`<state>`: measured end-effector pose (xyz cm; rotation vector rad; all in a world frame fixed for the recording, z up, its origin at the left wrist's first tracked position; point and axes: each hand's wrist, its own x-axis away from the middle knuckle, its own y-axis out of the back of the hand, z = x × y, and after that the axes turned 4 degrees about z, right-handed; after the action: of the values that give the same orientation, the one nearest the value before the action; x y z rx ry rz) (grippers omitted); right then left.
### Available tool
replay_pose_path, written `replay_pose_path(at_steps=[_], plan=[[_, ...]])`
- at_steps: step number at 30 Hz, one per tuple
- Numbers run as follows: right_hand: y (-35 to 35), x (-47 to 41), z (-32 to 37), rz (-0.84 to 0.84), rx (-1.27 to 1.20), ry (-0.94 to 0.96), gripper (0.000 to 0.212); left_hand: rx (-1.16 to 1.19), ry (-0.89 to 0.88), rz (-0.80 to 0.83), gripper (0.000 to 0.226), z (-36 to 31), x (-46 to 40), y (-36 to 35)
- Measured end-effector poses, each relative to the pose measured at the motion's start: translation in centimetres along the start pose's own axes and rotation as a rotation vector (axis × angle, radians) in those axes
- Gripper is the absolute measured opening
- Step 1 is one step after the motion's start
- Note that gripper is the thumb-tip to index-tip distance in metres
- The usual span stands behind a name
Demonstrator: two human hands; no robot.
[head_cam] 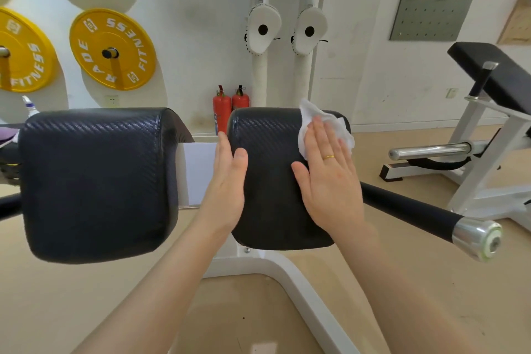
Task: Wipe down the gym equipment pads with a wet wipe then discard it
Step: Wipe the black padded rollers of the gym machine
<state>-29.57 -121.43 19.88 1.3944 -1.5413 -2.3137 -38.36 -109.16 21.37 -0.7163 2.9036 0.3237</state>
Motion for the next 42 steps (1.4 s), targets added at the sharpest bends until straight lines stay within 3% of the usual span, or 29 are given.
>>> replay_pose_path(at_steps=[8, 14, 17, 19, 21, 25, 27, 29, 31, 33, 34, 38, 40, 42], plan=[[-1.5, 6.6, -0.3, 0.102, -0.036, 0.345, 0.053, 0.039, -0.035, -0.056, 0.053, 0.6, -0.1, -0.1], [-0.2, 5.5, -0.3, 0.069, -0.077, 0.365, 0.051, -0.014, -0.091, -0.065, 0.059, 0.5, -0.1, -0.4], [0.6, 4.5, -0.4, 0.068, -0.197, 0.360, 0.043, -0.476, -0.415, -0.116, 0.073, 1.4, 0.3, -0.6], [1.0, 4.3, -0.4, 0.100, -0.287, 0.331, 0.037, -0.675, -0.691, -0.083, 0.067, 1.9, 0.1, -0.8], [1.5, 3.9, -0.4, 0.098, -0.418, 0.287, 0.034, -0.777, -0.793, -0.043, 0.055, 2.0, -0.4, -0.9], [2.2, 3.3, -0.4, -0.084, -0.487, 0.068, 0.021, -0.879, -0.786, -0.113, 0.036, 1.3, -1.3, -0.7], [2.5, 2.9, -0.3, -0.154, -0.463, -0.142, 0.030, -0.818, -0.759, -0.140, 0.031, 0.6, -1.3, -0.8], [2.6, 2.3, -0.4, -0.114, -0.464, -0.284, 0.049, -0.746, -0.711, -0.143, 0.026, -0.1, -1.3, -0.9], [2.6, 1.9, -0.5, -0.017, -0.468, -0.339, 0.040, -0.708, -0.683, -0.139, 0.018, -0.2, -1.0, -1.1], [2.8, 1.8, -0.4, -0.027, -0.475, -0.332, 0.014, -0.718, -0.672, -0.134, 0.013, -0.1, -0.8, -1.3], [3.0, 1.9, -0.3, -0.041, -0.512, -0.327, 0.010, -0.720, -0.662, -0.124, 0.010, -0.2, -0.6, -1.4], [3.9, 2.4, 0.9, -0.157, -0.675, -0.289, 0.017, -0.553, -0.482, -0.019, 0.005, -1.6, 0.5, -2.0], [3.8, 2.9, 1.5, -0.303, -0.583, -0.118, 0.010, -0.364, -0.313, 0.032, 0.004, -2.3, 1.1, -2.4], [2.7, 4.0, 1.8, -0.334, -0.477, 0.045, 0.018, -0.176, -0.168, 0.067, 0.004, -2.7, 1.5, -2.5]])
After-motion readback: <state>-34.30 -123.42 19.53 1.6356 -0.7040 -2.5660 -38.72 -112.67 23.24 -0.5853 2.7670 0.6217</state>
